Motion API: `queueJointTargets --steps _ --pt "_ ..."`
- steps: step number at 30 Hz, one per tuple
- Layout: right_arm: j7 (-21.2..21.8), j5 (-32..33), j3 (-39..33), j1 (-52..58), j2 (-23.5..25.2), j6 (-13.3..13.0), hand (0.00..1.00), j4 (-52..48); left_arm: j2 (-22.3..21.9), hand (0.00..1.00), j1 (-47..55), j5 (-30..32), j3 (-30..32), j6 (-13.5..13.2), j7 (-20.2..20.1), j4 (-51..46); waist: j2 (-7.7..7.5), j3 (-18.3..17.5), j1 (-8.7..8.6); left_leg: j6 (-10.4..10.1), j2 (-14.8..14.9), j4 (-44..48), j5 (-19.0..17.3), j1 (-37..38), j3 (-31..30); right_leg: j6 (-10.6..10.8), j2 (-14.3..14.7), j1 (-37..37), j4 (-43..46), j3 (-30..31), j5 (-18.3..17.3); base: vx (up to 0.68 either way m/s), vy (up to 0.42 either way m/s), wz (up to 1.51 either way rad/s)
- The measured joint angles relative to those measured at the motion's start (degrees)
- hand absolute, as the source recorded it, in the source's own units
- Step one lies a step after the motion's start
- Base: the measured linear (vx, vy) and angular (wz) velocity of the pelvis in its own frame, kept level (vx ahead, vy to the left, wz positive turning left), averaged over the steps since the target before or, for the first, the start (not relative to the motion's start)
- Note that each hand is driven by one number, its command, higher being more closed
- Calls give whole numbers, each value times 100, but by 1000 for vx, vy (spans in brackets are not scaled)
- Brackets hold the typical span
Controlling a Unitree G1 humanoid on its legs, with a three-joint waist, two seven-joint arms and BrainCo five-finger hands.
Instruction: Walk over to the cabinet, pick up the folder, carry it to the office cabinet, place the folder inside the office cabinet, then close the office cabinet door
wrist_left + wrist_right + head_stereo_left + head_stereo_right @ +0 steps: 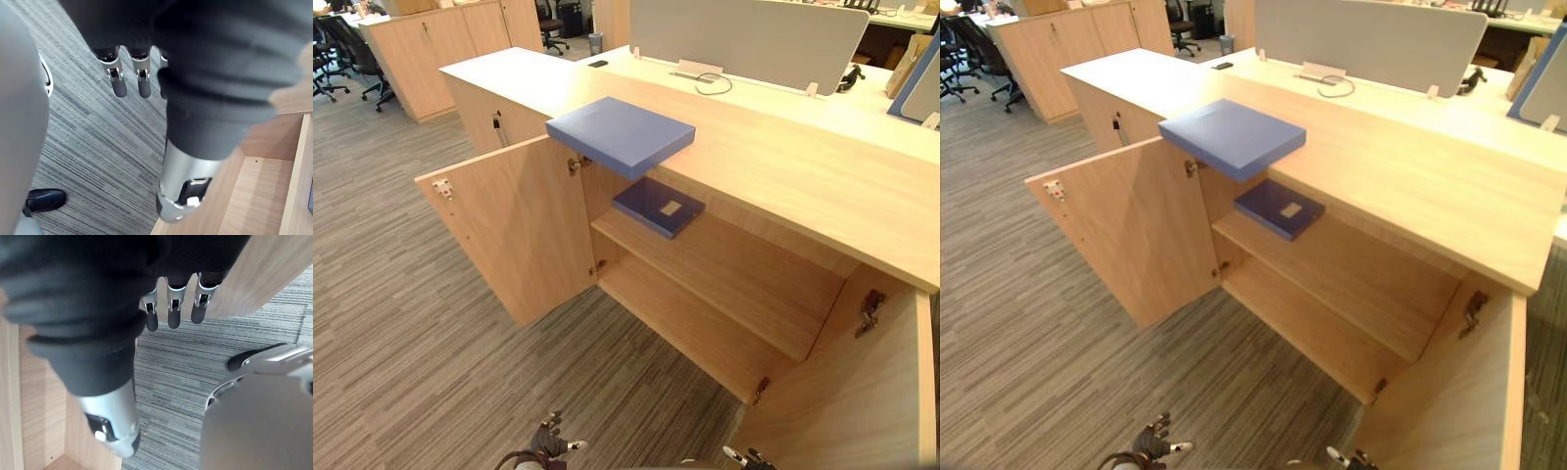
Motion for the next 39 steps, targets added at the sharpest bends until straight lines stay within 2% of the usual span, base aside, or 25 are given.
queueJointTargets --steps 1,4,5,6,7,8,9,10,11,12,13,15,19,20,21,23,24,26,28,30,32,34,39 --pt "-6 -1 -29 -23 18 0 0 -2 11 0 -4 -10 -12 0 4 -23 -36 9 33 -86 -200 -290 -210 -153 -18 4 -150 101 -44 214 2 198 119 -49" --pt "-30 -10 -44 -88 68 -1 0 -4 50 0 -8 -128 -89 -26 36 -202 -164 68 38 -197 -765 -1189 -383 -512 -339 29 -544 240 -55 580 7 115 181 -49" --pt "-30 -20 -40 -114 80 -1 0 -1 53 0 -4 -169 -112 -87 66 -241 -176 75 76 -258 -1104 -1947 -380 -763 -805 154 -763 259 -38 767 4 74 268 -65" --pt "-29 -23 -37 -138 86 -4 0 -3 53 0 -8 -196 -126 -109 87 -241 -174 76 95 -336 -1206 -2266 -329 -798 -1028 244 -826 262 -32 854 -6 101 356 -89" --pt "-24 -25 -17 -156 98 -20 0 -11 70 0 -11 -229 -154 -124 115 -235 -173 76 126 -450 -1351 -2909 -133 -862 -1447 548 -959 254 -26 973 -79 94 365 -91" --pt "-21 -24 14 -152 75 -29 0 -13 71 0 -7 -261 -178 -131 129 -215 -135 70 132 -553 -1417 -3325 298 -860 -1808 828 -1019 278 18 1132 -214 107 392 -88" --pt "-24 -26 19 -117 59 -29 0 -17 72 0 -9 -307 -190 -132 141 -174 -121 47 121 -656 -1462 -3331 664 -808 -1929 919 -1050 293 59 1219 -260 132 448 -75" --pt "-31 -27 37 -68 111 -21 0 2 143 0 -16 -353 -206 -133 157 -157 -232 -48 118 -630 -1658 -3300 857 -745 -1905 1084 -1223 308 50 1234 -274 142 418 -45" --pt "-25 -31 146 -9 151 -25 0 -14 208 0 -21 -361 -212 -134 162 -158 -346 -96 95 -596 -1767 -3355 814 -739 -1862 1136 -1329 297 17 1203 -226 177 447 -33" --pt "-15 -36 204 38 242 -19 0 0 304 0 -47 -375 -236 -134 161 -146 -532 -137 50 -522 -1943 -3321 708 -756 -1771 1236 -1525 249 -40 1216 -130 163 375 -27" --pt "-13 -38 200 42 265 -7 0 1 323 0 -117 -375 -296 -129 159 -62 -586 -151 45 -424 -2054 -3284 599 -756 -1640 1329 -1662 199 -90 1291 20 145 295 -28" --pt "-5 -47 175 34 249 -7 0 -4 325 0 -125 -375 -377 -128 157 -19 -547 -196 29 -331 -2182 -3226 417 -717 -1457 1466 -1812 140 -146 1413 251 136 299 -47" --pt "26 -49 134 -12 201 5 0 -63 311 0 -130 -365 -590 -128 152 47 -454 -272 31 -139 -2500 -3364 211 -394 -847 1379 -2099 -267 219 1896 493 144 293 -63" --pt "27 -47 129 -17 187 5 0 -77 307 0 -128 -366 -620 -128 152 53 -407 -303 32 -124 -2530 -3420 210 -377 -746 1317 -2117 -428 368 1934 535 142 227 -75" --pt "27 -46 132 -58 131 9 0 -105 298 0 -130 -368 -654 -127 153 50 -332 -338 39 -37 -2557 -3522 207 -336 -604 1126 -2114 -737 677 1905 664 121 191 -58" --pt "21 -18 102 -126 14 16 0 -118 262 0 -173 -375 -731 -127 153 12 -135 -269 -7 104 -2586 -3688 204 -197 -587 775 -2135 -1123 1439 1417 809 100 137 -35" --pt "21 -18 85 -135 0 16 0 -123 265 0 -195 -383 -769 -125 151 11 -107 -214 -31 126 -2585 -3724 190 -83 -592 758 -2119 -1202 1744 1339 680 76 36 -1" --pt "20 -17 123 -117 7 14 0 -141 332 0 -174 -486 -804 -127 140 -51 -99 -158 -76 163 -2561 -3814 166 315 -640 910 -1677 -1374 2471 1198 40 86 -20 8" --pt "23 -17 213 -113 47 -10 0 -232 374 0 -135 -722 -869 -137 87 -153 -159 -145 -56 145 -2665 -3861 165 392 -738 843 -1434 -1488 2228 923 27 87 -59 6" --pt "26 -7 207 -154 -22 -48 0 -226 238 0 -115 -999 -928 -137 0 -216 -22 -192 -32 44 -2677 -4034 249 315 -764 963 -1354 -1378 1712 1033 -58 94 -62 -6" --pt "25 19 217 -203 -12 -60 0 -205 177 0 -109 -1442 -928 -132 -125 -361 -17 -157 -8 -17 -2656 -4149 349 246 -729 1030 -1287 -1157 1137 1056 -101 45 -109 -14" --pt "25 128 247 -205 10 -59 0 -97 124 0 -18 -2184 -990 -122 -342 -771 -70 -124 -6 -105 -2568 -4332 464 321 -723 1091 -1135 -870 560 1048 -44 32 -156 -10" --pt "29 222 640 -176 -80 -73 0 -107 92 0 141 -3591 -1180 -116 -686 -1752 -84 -138 6 -148 -2488 -4637 650 421 -756 1030 -951 -672 67 1048 225 -17 -70 -3"
